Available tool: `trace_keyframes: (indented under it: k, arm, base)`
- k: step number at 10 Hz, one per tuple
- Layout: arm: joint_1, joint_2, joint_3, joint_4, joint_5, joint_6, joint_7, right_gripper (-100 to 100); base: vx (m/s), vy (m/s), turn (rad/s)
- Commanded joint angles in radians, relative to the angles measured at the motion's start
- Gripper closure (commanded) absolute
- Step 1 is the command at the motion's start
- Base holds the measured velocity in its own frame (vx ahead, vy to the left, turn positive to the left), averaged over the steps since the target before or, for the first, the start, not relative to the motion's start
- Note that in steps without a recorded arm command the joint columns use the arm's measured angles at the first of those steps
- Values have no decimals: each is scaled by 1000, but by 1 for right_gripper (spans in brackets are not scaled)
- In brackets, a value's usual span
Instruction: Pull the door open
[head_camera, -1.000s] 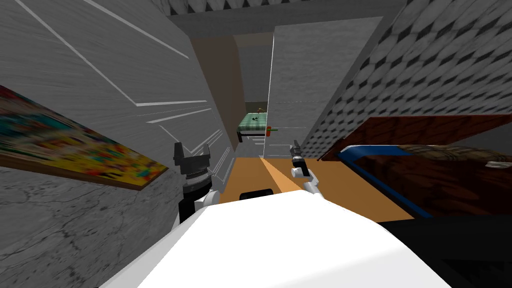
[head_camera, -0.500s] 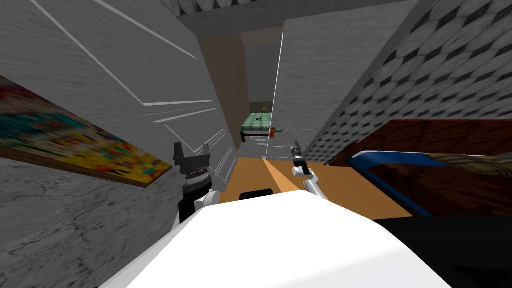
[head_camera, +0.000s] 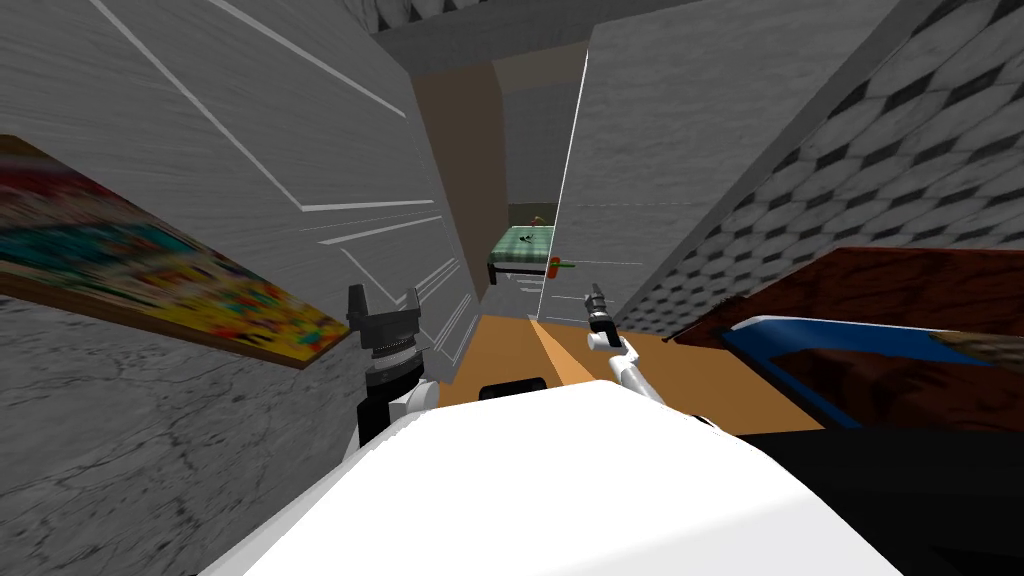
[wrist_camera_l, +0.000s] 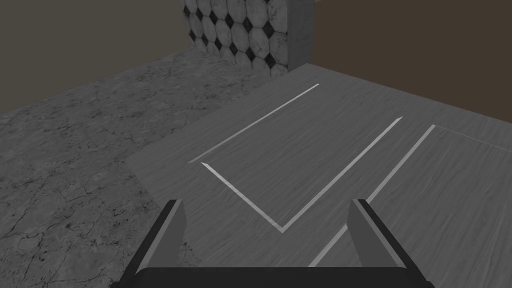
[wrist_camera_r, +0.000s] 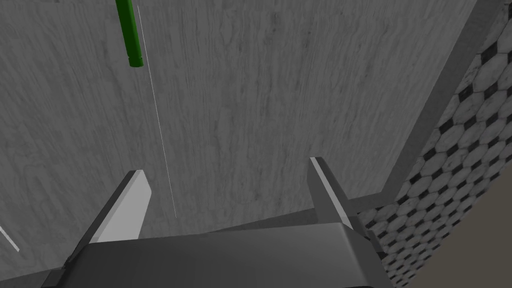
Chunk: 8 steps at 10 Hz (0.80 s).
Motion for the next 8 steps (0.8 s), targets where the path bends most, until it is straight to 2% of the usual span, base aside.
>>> trace_keyframes:
  k: [1, 2, 3, 8]
  arm:
    - [-12, -8, -4, 38, -4, -1, -6, -100]
    - [-28, -19, -10, 69, -9, -1, -12, -100]
    - [-28, -19, -10, 76, -9, -1, -12, -100]
    - [-103, -70, -39, 254, -35, -2, -42, -100]
  base:
    - [66, -15, 73]
    - [54, -13, 91]
    - [42, -10, 56]
    - [88, -20, 152]
